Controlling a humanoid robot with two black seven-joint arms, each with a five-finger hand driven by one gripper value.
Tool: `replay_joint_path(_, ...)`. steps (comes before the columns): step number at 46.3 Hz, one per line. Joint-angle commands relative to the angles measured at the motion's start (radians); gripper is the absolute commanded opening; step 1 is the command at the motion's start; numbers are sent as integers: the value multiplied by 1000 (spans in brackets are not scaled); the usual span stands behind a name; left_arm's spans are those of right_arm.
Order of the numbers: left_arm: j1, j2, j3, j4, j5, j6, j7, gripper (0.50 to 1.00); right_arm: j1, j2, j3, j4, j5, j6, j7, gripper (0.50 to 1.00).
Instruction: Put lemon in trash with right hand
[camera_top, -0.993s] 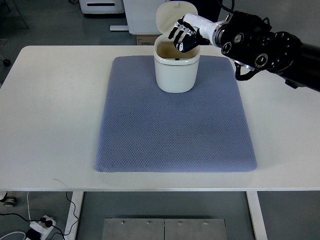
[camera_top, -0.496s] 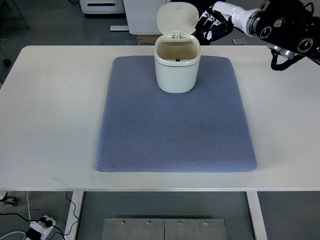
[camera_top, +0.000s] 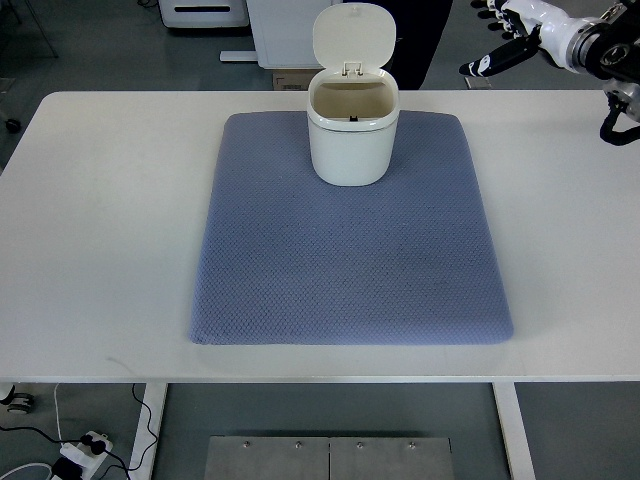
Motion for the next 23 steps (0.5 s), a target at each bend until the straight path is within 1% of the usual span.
replay_joint_path(1,0,0,0,1,0,0,0,1000,-31,-23,47,-2,-2,-1,0,1000)
replay_joint_path(15,0,0,0,-1,0,0,0,1000,-144,-124,224,-5,-2,-1,3,1000)
replay_joint_path(23,0,0,0,1,0,0,0,1000,-219,-166,328,-5,-2,-1,10,1000)
